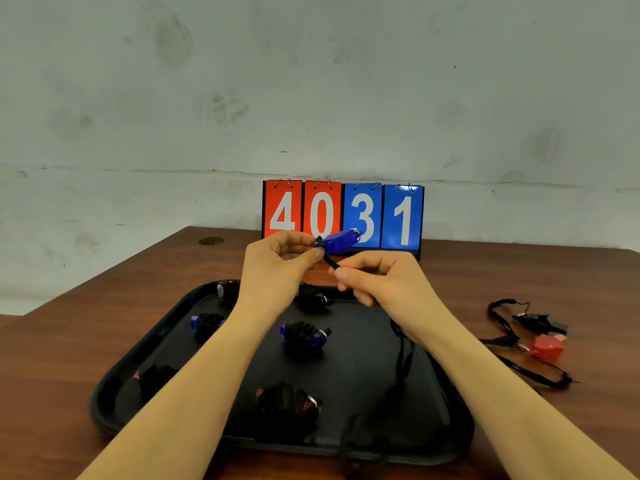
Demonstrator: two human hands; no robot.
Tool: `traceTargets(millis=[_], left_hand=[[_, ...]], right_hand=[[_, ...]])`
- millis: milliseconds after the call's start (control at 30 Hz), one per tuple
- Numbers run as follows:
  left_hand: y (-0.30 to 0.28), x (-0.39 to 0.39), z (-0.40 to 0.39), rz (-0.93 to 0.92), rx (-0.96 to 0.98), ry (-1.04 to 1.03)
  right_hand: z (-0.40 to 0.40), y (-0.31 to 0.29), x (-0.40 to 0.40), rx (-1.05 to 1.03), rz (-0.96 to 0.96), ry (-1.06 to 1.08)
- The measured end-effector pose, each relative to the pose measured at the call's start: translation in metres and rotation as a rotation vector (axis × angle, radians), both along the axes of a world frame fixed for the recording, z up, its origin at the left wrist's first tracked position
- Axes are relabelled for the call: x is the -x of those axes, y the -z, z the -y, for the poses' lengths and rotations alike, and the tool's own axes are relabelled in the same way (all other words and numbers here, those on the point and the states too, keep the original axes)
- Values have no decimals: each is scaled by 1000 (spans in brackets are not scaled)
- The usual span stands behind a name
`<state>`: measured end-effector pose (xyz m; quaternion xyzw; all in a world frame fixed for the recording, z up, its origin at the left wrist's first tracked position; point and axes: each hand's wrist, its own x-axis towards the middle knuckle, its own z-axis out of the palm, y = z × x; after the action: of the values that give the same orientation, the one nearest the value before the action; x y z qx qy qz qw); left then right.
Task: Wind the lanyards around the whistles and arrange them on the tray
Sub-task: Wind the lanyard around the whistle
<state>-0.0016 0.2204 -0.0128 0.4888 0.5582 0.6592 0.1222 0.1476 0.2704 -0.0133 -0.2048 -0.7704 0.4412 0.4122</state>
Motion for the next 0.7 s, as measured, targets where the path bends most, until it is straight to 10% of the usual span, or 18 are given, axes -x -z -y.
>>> traceTargets(millis=[133, 300, 700], left_hand=[[0, 1, -1, -53, 1, -27], [3, 2, -3, -173, 25, -22], [7, -3, -3, -448, 100, 59]], right_hand=[[1, 1, 0, -160, 41, 87], [-10, 12, 6, -983, 128, 496], [-13, 12, 2, -825, 121, 505]])
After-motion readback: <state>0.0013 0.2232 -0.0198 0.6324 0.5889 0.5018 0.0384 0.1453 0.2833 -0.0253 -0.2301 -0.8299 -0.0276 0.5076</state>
